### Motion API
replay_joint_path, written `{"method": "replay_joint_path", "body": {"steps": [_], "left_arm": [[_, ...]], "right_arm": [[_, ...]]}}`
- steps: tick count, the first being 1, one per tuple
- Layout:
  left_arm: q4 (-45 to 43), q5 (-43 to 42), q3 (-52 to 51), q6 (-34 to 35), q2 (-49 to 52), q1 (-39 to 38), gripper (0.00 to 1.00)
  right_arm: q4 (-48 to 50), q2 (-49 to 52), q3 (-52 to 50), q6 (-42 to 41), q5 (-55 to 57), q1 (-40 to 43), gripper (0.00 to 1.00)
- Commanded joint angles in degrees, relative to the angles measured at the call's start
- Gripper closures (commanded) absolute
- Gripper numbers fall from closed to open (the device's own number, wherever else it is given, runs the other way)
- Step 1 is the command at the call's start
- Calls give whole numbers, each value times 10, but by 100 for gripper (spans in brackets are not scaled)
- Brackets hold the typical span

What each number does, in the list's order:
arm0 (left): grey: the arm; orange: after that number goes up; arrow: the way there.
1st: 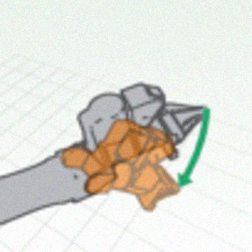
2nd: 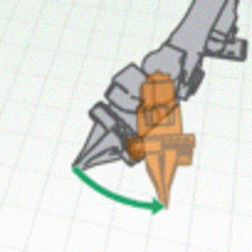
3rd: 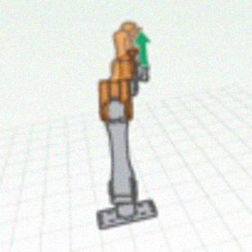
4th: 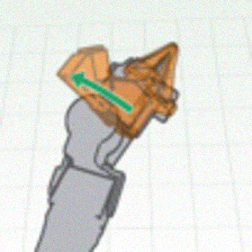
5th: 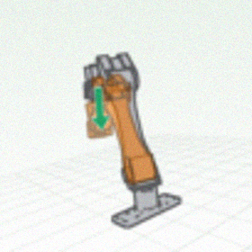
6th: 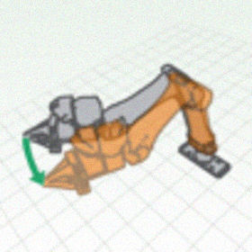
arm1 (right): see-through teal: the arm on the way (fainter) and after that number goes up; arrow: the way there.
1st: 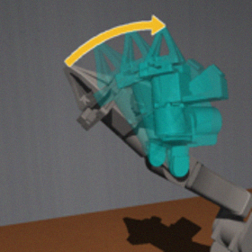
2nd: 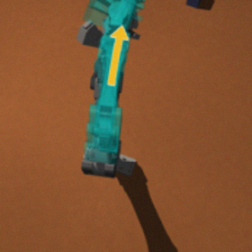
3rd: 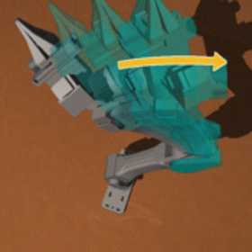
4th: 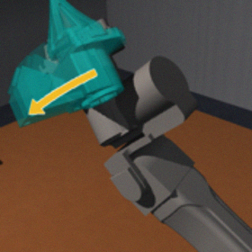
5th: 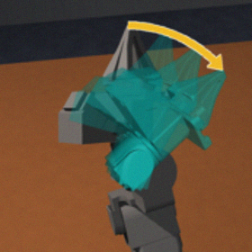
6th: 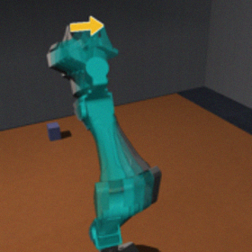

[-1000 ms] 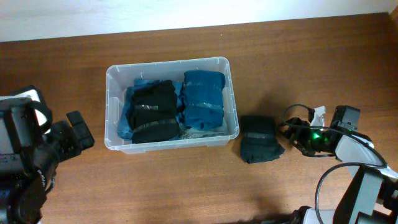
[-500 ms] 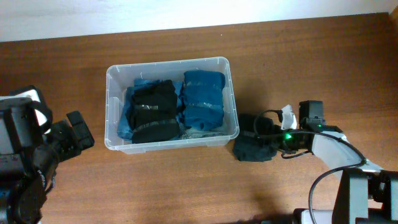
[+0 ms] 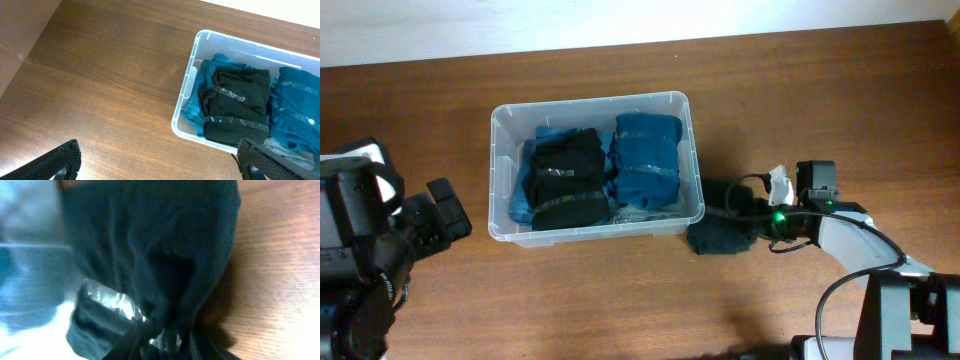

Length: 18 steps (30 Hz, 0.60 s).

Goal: Pack container
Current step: 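Grasp the second black taped garment with the right gripper, then carry the black garment into the bin's right half and release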

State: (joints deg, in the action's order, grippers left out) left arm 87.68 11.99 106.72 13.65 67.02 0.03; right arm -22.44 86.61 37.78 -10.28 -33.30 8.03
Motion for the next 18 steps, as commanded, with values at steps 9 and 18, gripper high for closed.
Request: {"method": "replay_joint_path", "body": {"steps": [9, 18], "left_arm": [[1, -2, 3, -5, 0, 2, 0], [1, -2, 3, -5, 0, 2, 0]], "right_arm": [[79, -10, -2, -59, -112, -6, 89], [47, -78, 41, -74, -165, -6, 96]]}}
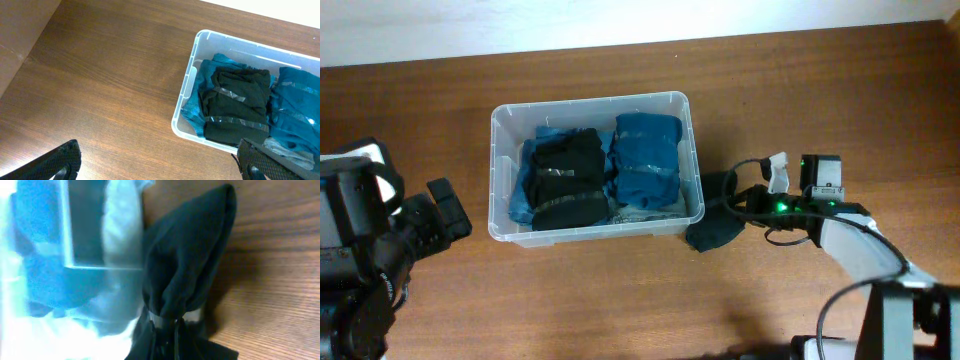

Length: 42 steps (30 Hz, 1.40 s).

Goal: Pack container
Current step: 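Carry the black garment into the bin's right half and release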

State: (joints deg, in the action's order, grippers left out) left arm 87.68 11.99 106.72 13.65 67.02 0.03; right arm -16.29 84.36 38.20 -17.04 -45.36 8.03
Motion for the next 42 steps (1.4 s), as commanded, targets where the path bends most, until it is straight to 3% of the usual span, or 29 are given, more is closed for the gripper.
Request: {"method": "replay_joint_path", "body": {"steps": [1, 8, 13, 16, 21, 27, 28, 29, 30, 32, 38, 42], "left_arm": [[1, -2, 3, -5, 0, 2, 0], [1, -2, 3, -5, 0, 2, 0], [1, -2, 3, -5, 0, 2, 0], [1, -2, 3, -5, 0, 2, 0], [1, -2, 3, -5, 0, 2, 0], [1, -2, 3, -5, 0, 2, 0], [1, -2, 3, -5, 0, 2, 0], [1, -2, 3, -5, 0, 2, 0], [1, -2, 3, -5, 0, 2, 0], [1, -2, 3, -5, 0, 2, 0], [1, -2, 3, -5, 0, 2, 0], [1, -2, 3, -5, 0, 2, 0]], "right_arm": [[-29, -75, 49, -6, -44, -6, 96], [-111, -218, 174, -32, -44, -30, 96], [-23, -246, 209, -116, -42, -98, 96], [50, -231, 209, -171, -12, -157, 96], [89, -172, 209, -222, 105, -250, 96], [151, -38, 209, -266, 222, -349, 95], [160, -17, 209, -274, 240, -357, 89], [162, 0, 209, -278, 256, -362, 71], [162, 14, 209, -278, 269, -364, 60], [144, 37, 209, -266, 290, -366, 50], [66, 19, 215, -171, 313, -355, 35], [-32, -26, 242, -88, 330, -342, 34]]}}
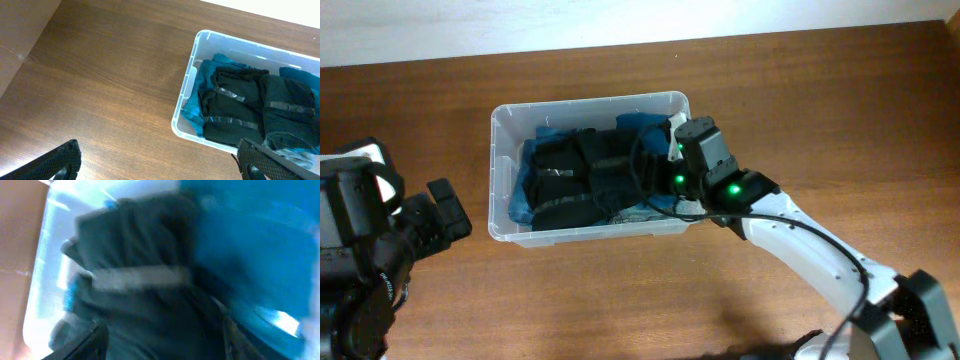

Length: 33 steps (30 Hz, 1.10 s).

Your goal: Pack container

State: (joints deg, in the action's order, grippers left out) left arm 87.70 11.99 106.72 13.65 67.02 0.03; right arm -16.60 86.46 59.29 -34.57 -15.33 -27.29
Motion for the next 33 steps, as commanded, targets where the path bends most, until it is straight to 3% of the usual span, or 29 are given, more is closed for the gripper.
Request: {"method": "replay_joint_path", "body": {"steps": [1, 5, 9, 10, 14, 21, 26, 33], "left_arm": [[0, -2, 3, -5, 0, 2, 0], [0, -2, 3, -5, 0, 2, 0], [0, -2, 3, -5, 0, 2, 0], [0, -2, 3, -5, 0, 2, 0], [0, -2, 3, -5, 0, 2, 0], [0, -2, 3, -5, 0, 2, 0], [0, -2, 3, -5, 0, 2, 0], [0, -2, 3, -5, 0, 2, 0]], "right_arm": [[-49, -59, 39, 108, 30, 11, 34], [-118, -106, 72, 183, 37, 11, 34], [-146, -157, 87, 187, 70, 11, 33], [-150, -173, 88, 189, 76, 11, 2], [-196, -226, 88, 193, 104, 11, 2], [-268, -325, 88, 212, 292, 11, 2], [-304, -416, 88, 300, 364, 11, 2], [-401, -532, 82, 305, 459, 11, 2]]}}
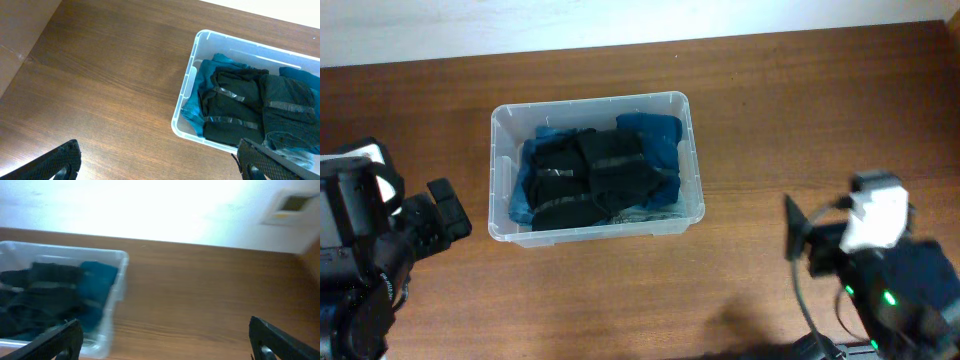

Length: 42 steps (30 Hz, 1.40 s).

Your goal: Pack container

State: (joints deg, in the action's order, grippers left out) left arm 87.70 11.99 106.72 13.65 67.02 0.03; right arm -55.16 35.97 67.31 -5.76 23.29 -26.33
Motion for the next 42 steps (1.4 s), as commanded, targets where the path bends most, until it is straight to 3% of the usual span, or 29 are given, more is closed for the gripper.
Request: {"method": "replay_joint_path", "body": {"steps": [1, 6, 18, 25, 42], "left_arm": [[0, -2, 3, -5, 0, 2, 0], [0, -2, 3, -5, 0, 2, 0], [0, -2, 3, -5, 0, 2, 0], [0, -2, 3, -5, 0, 2, 0], [0, -2, 3, -5, 0, 2, 0]], "right_arm": [[-25, -51, -10, 17, 85, 2, 2], [-7, -134, -107, -11, 83, 53, 2], [163, -269, -411, -12, -111, 268, 2], [177, -356, -513, -11, -115, 292, 2], [173, -358, -580, -11, -115, 295, 2]]}}
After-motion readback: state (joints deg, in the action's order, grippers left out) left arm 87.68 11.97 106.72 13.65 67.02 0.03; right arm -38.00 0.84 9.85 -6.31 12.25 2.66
